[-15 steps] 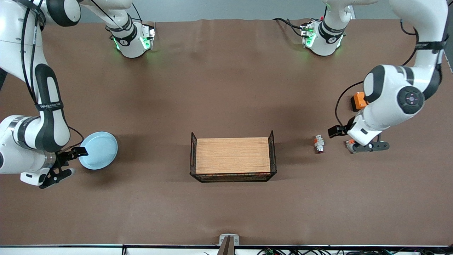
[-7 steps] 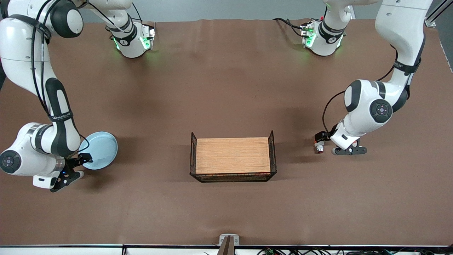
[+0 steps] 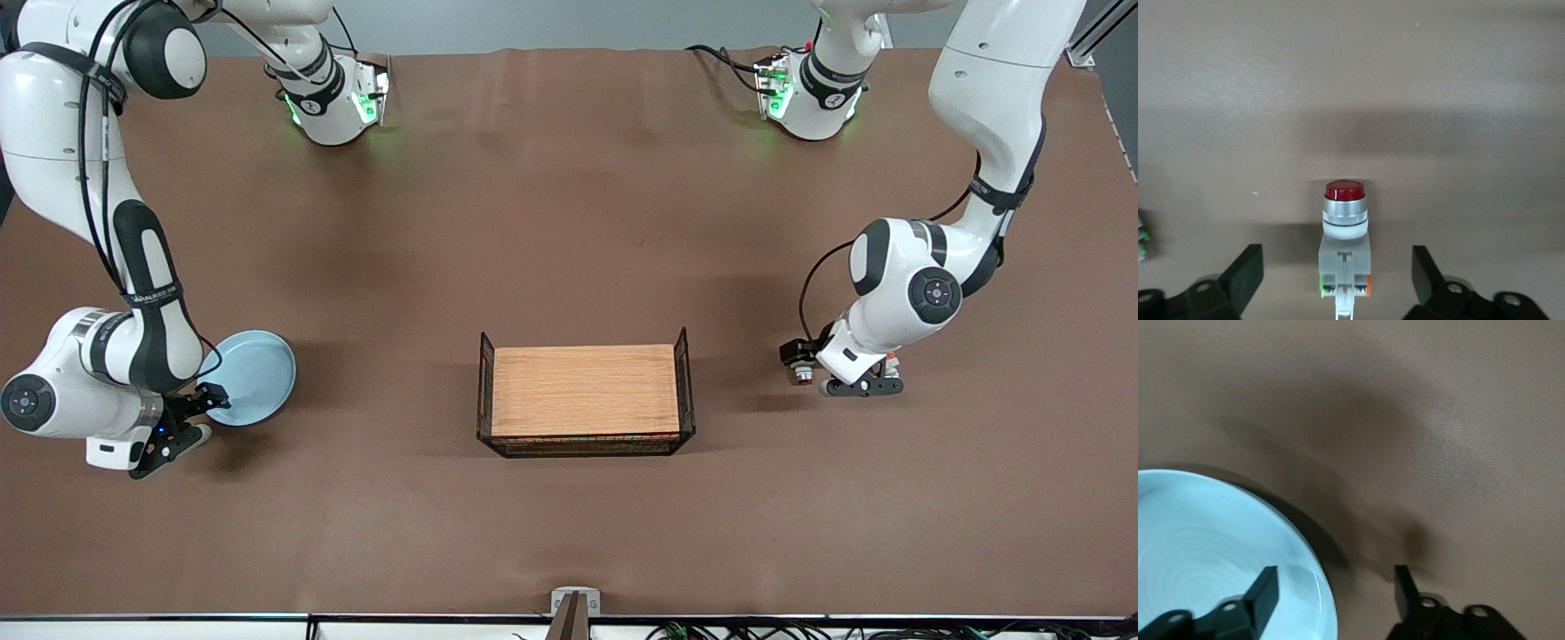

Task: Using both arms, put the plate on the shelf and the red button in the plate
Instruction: 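Grasp the plate with the right gripper while the left gripper grasps the button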

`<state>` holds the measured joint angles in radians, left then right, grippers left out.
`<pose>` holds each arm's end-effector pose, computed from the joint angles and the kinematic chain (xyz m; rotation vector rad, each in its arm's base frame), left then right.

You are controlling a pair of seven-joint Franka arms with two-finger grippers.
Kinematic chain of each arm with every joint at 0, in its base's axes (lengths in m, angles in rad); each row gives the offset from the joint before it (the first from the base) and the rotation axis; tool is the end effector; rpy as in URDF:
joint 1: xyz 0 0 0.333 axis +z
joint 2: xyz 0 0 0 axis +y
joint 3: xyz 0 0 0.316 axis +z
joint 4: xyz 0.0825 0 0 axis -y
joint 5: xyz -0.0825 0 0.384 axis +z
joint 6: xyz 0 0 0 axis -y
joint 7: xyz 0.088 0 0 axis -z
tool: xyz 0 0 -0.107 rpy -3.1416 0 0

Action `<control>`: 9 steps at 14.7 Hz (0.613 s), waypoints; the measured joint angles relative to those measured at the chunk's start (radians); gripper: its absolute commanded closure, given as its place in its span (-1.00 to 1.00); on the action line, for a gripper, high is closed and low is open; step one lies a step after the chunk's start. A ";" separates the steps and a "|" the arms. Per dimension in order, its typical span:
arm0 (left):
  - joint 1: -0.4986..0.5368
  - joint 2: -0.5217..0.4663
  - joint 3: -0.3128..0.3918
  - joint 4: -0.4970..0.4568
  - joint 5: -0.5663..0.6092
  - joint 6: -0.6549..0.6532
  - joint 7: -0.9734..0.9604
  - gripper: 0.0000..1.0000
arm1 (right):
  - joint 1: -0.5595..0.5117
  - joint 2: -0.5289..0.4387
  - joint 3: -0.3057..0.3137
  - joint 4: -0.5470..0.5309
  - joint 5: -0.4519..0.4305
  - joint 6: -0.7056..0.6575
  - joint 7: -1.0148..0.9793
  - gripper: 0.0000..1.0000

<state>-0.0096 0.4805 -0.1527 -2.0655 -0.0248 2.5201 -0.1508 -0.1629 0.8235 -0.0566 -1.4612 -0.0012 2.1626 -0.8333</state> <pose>0.5812 -0.0944 0.1974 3.0605 0.0385 -0.0522 0.6910 -0.1475 0.1819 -2.9591 -0.9644 0.1970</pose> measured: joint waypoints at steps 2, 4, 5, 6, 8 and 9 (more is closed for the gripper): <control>-0.001 0.010 -0.004 0.001 0.000 0.002 0.000 -0.46 | -0.005 0.000 0.000 0.000 0.000 0.000 -0.006 -0.02; -0.002 0.014 -0.008 0.002 0.000 0.002 0.001 -0.19 | -0.010 0.000 0.000 0.000 0.001 0.000 -0.008 0.20; -0.002 0.015 -0.009 0.002 0.000 0.002 0.001 -0.08 | -0.012 0.000 0.000 0.000 0.005 0.000 -0.010 0.33; -0.002 0.015 -0.009 0.002 0.000 0.002 0.001 0.01 | -0.014 0.000 0.000 0.000 0.013 0.000 -0.020 0.44; -0.002 0.018 -0.009 0.002 0.000 0.002 0.001 0.17 | -0.020 0.000 0.000 0.000 0.030 0.000 -0.051 0.93; -0.002 0.019 -0.009 0.002 0.000 0.002 0.001 0.23 | -0.022 0.000 0.000 0.000 0.037 0.000 -0.059 0.99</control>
<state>-0.0119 0.4998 -0.1621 -2.0639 -0.0248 2.5221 -0.1494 -0.1852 0.8235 -0.0566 -1.4612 0.0361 2.1626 -0.8919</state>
